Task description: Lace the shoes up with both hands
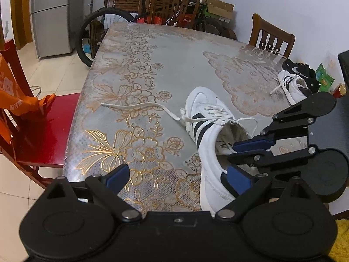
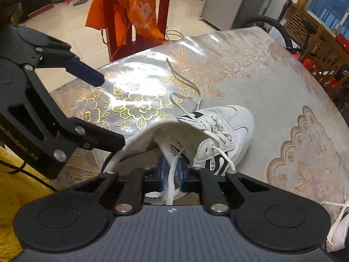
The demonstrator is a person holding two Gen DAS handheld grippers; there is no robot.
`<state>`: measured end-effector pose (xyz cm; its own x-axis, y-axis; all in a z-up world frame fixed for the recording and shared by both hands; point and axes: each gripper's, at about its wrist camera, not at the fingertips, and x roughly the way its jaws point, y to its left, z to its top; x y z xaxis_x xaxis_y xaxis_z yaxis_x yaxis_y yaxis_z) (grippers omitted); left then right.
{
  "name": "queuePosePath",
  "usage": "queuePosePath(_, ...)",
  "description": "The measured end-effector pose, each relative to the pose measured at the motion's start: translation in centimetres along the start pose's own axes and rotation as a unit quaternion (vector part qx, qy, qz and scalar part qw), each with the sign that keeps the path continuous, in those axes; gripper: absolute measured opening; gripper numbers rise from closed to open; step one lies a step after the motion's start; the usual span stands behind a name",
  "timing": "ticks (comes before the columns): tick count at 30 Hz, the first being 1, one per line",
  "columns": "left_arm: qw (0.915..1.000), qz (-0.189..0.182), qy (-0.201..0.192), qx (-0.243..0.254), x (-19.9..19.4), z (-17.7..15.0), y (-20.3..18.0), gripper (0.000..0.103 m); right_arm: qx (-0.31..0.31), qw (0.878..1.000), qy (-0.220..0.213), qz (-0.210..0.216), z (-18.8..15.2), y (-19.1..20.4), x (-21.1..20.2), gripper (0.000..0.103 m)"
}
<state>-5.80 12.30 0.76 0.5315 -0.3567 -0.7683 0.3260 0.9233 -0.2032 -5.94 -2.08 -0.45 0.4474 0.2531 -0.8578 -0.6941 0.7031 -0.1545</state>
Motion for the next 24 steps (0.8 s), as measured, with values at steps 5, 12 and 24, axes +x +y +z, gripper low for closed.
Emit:
queuePosePath(5, 0.9999, 0.005, -0.007, 0.012, -0.2, 0.2, -0.1, 0.096, 0.006, 1.0, -0.006, -0.015, -0.5, 0.4, -0.5, 0.006)
queuePosePath(12, 0.9989, 0.003, -0.023, 0.041, -0.3, 1.6, -0.5, 0.096, 0.072, 0.99, -0.111, -0.04, -3.6, 0.3, -3.6, 0.0)
queuePosePath(24, 0.9985, 0.008, 0.002, 0.055, 3.3, 3.7, -0.2, 0.097, 0.08, 0.962, -0.246, -0.089, -7.7, 2.4, -2.5, 0.001)
